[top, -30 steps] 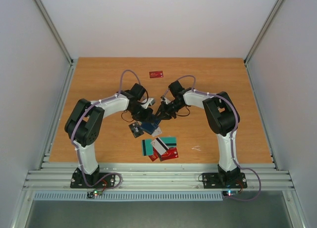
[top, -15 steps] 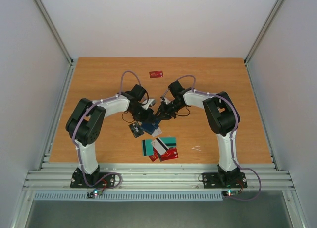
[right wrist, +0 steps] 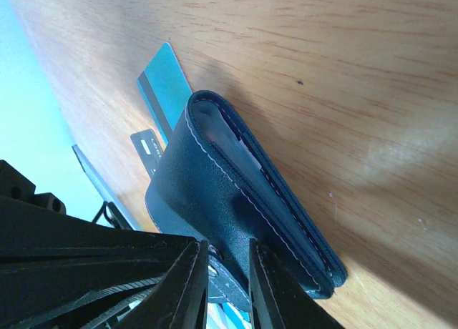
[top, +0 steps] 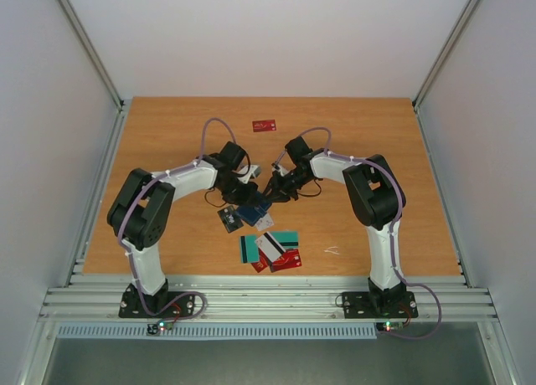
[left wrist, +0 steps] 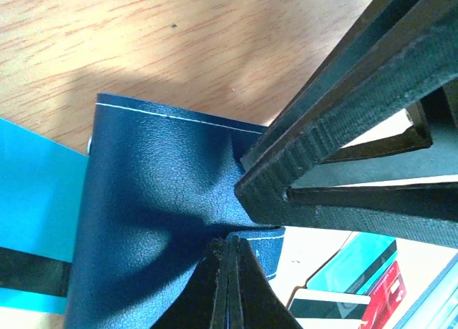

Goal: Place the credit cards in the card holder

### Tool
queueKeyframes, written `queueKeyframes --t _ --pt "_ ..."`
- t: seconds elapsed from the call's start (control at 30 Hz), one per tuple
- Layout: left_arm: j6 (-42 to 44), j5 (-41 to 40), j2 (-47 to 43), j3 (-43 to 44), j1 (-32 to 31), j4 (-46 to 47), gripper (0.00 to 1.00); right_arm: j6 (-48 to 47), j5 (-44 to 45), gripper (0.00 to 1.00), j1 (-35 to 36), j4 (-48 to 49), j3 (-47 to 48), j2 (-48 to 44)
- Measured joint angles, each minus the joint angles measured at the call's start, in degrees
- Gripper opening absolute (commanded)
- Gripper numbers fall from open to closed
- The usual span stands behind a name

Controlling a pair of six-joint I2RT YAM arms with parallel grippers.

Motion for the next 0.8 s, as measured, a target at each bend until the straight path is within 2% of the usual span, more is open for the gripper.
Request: queueKeyframes --t 0.8 --pt "0.3 -0.4 -0.1 -1.9 0.3 2.2 0.00 3.6 -1.9 0.18 -0.3 5.0 -2.3 0.0"
